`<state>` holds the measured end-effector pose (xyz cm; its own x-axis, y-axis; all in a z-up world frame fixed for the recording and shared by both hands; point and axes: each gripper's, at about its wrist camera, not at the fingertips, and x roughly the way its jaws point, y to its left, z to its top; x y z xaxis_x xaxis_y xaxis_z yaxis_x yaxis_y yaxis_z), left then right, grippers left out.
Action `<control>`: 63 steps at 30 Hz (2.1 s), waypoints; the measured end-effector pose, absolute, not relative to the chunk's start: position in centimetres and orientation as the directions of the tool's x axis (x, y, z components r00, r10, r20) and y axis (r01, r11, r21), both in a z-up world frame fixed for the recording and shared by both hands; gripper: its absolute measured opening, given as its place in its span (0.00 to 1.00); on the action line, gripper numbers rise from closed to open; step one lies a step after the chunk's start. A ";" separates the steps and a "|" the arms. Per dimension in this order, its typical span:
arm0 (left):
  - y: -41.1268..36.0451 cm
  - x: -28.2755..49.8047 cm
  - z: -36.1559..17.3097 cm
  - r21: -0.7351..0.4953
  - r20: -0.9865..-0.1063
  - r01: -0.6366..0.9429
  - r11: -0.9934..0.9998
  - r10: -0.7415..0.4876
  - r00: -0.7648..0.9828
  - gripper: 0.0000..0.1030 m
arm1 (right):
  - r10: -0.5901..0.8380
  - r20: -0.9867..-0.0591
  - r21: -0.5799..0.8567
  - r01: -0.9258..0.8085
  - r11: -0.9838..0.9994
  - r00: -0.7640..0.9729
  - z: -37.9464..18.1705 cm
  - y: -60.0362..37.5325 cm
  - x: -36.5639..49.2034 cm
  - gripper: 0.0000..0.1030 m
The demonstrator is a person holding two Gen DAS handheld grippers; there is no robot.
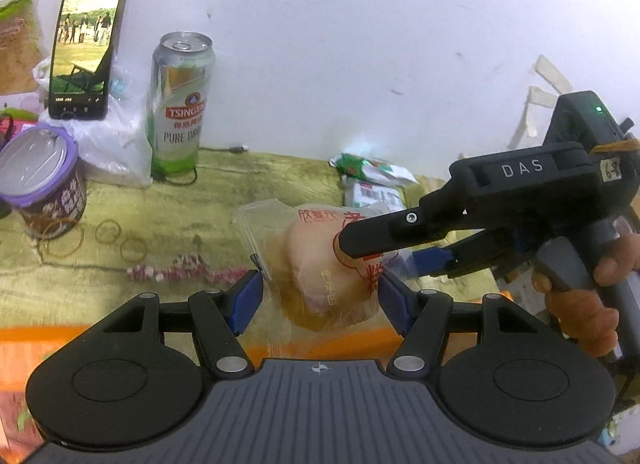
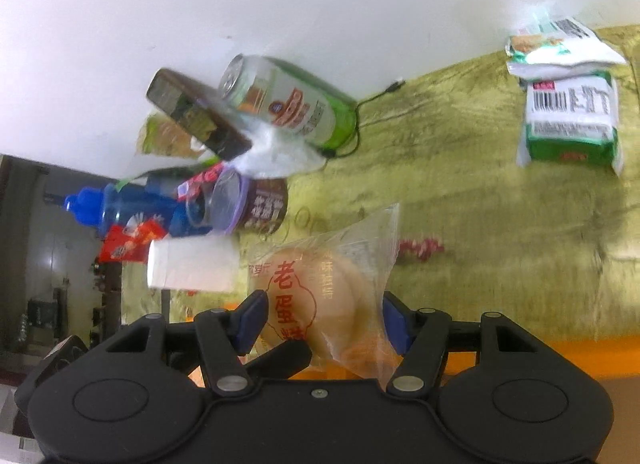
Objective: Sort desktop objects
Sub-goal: 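Carry the cake with the left tool over the orange tray, then lower the cake beside the other cake in the tray and open the left tool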
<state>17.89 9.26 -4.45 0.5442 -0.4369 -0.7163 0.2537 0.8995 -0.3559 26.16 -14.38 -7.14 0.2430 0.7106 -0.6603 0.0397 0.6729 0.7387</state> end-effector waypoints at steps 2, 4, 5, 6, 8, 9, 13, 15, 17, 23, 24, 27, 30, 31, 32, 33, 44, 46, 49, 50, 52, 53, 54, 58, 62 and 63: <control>9.0 16.7 -4.1 -0.354 -0.718 0.257 0.899 -0.438 0.541 0.62 | 0.714 -0.658 0.741 0.038 0.670 0.237 -6.9 -14.5 25.2 0.58; 8.8 15.7 -4.0 -0.352 -0.721 0.258 0.900 -0.437 0.538 0.62 | 0.718 -0.656 0.743 0.035 0.668 0.232 -6.7 -14.7 24.1 0.58; 8.8 15.2 -3.9 -0.352 -0.722 0.258 0.900 -0.437 0.537 0.62 | 0.720 -0.655 0.745 0.034 0.667 0.230 -6.6 -14.8 23.6 0.58; 8.7 14.6 -3.9 -0.352 -0.723 0.258 0.900 -0.436 0.535 0.62 | 0.722 -0.654 0.746 0.033 0.665 0.228 -6.5 -14.9 23.1 0.58; 8.5 13.6 -3.8 -0.348 -0.725 0.261 0.900 -0.435 0.534 0.62 | 0.725 -0.652 0.748 0.032 0.663 0.224 -6.4 -15.0 22.0 0.58; 8.5 13.1 -3.7 -0.346 -0.726 0.264 0.900 -0.435 0.533 0.62 | 0.727 -0.650 0.750 0.034 0.661 0.222 -6.4 -15.0 21.5 0.58; 8.2 11.1 -3.6 -0.336 -0.729 0.286 0.897 -0.440 0.524 0.62 | 0.736 -0.641 0.759 0.041 0.649 0.217 -6.5 -15.3 19.2 0.58; 8.1 10.2 -3.7 -0.334 -0.733 0.297 0.895 -0.445 0.514 0.62 | 0.741 -0.638 0.764 0.047 0.644 0.210 -6.8 -15.5 18.1 0.58; 8.0 9.3 -3.9 -0.335 -0.738 0.305 0.892 -0.449 0.503 0.62 | 0.745 -0.636 0.767 0.058 0.639 0.202 -7.2 -15.6 17.1 0.58; 7.0 7.0 -4.8 -0.326 -0.759 0.328 0.887 -0.452 0.468 0.62 | 0.746 -0.641 0.766 0.090 0.637 0.180 -8.5 -15.9 14.5 0.58; 6.9 6.6 -5.0 -0.325 -0.763 0.333 0.885 -0.453 0.461 0.62 | 0.745 -0.644 0.764 0.092 0.639 0.175 -8.7 -15.9 14.1 0.58; 6.6 5.7 -5.7 -0.327 -0.773 0.341 0.882 -0.457 0.440 0.62 | 0.740 -0.654 0.756 0.093 0.648 0.160 -9.2 -15.8 13.0 0.58; 6.5 4.9 -6.4 -0.334 -0.784 0.336 0.881 -0.458 0.420 0.62 | 0.736 -0.661 0.750 0.098 0.654 0.143 -9.9 -15.8 12.1 0.58; 6.5 4.7 -6.7 -0.337 -0.788 0.332 0.881 -0.457 0.413 0.62 | 0.735 -0.664 0.748 0.100 0.657 0.136 -10.1 -15.7 11.8 0.58; 6.5 4.5 -6.9 -0.339 -0.792 0.328 0.882 -0.456 0.407 0.62 | 0.734 -0.667 0.745 0.102 0.659 0.128 -10.4 -15.6 11.6 0.58; 6.5 4.3 -7.1 -0.340 -0.795 0.325 0.882 -0.454 0.401 0.62 | 0.733 -0.670 0.742 0.103 0.662 0.120 -10.6 -15.4 11.3 0.58; 6.4 3.1 -10.3 -0.343 -0.834 0.309 0.887 -0.439 0.335 0.62 | 0.692 -0.720 0.694 0.069 0.717 0.054 -13.1 -13.8 10.0 0.58; 6.3 3.1 -10.9 -0.339 -0.842 0.311 0.888 -0.434 0.321 0.62 | 0.683 -0.729 0.684 0.064 0.726 0.044 -13.6 -13.7 9.9 0.58; 5.9 3.0 -11.5 -0.316 -0.854 0.333 0.889 -0.419 0.308 0.62 | 0.668 -0.743 0.669 0.052 0.741 0.029 -14.3 -13.5 9.8 0.58; 5.7 3.0 -11.7 -0.301 -0.860 0.346 0.889 -0.410 0.305 0.62 | 0.663 -0.748 0.664 0.045 0.747 0.027 -14.5 -13.4 9.7 0.58; 5.3 2.9 -12.1 -0.268 -0.871 0.373 0.888 -0.389 0.301 0.62 | 0.653 -0.757 0.654 0.032 0.756 0.021 -15.0 -13.2 9.6 0.58; 5.0 2.8 -12.2 -0.252 -0.876 0.385 0.888 -0.379 0.298 0.62 | 0.645 -0.764 0.646 0.025 0.763 0.017 -15.2 -13.1 9.5 0.58; 4.8 2.8 -12.4 -0.238 -0.880 0.397 0.887 -0.370 0.298 0.62 | 0.638 -0.770 0.638 0.019 0.769 0.010 -15.5 -12.9 9.4 0.58; 4.7 2.7 -12.6 -0.210 -0.887 0.412 0.887 -0.350 0.300 0.64 | 0.614 -0.789 0.614 -0.001 0.789 0.002 -16.1 -12.7 9.0 0.59; 4.8 2.5 -12.3 -0.188 -0.890 0.410 0.893 -0.331 0.313 0.70 | 0.605 -0.796 0.605 0.003 0.796 0.005 -16.3 -13.3 9.0 0.66; 4.9 2.4 -12.1 -0.185 -0.888 0.411 0.893 -0.331 0.319 0.70 | 0.602 -0.798 0.603 0.002 0.798 0.011 -16.2 -13.6 9.0 0.68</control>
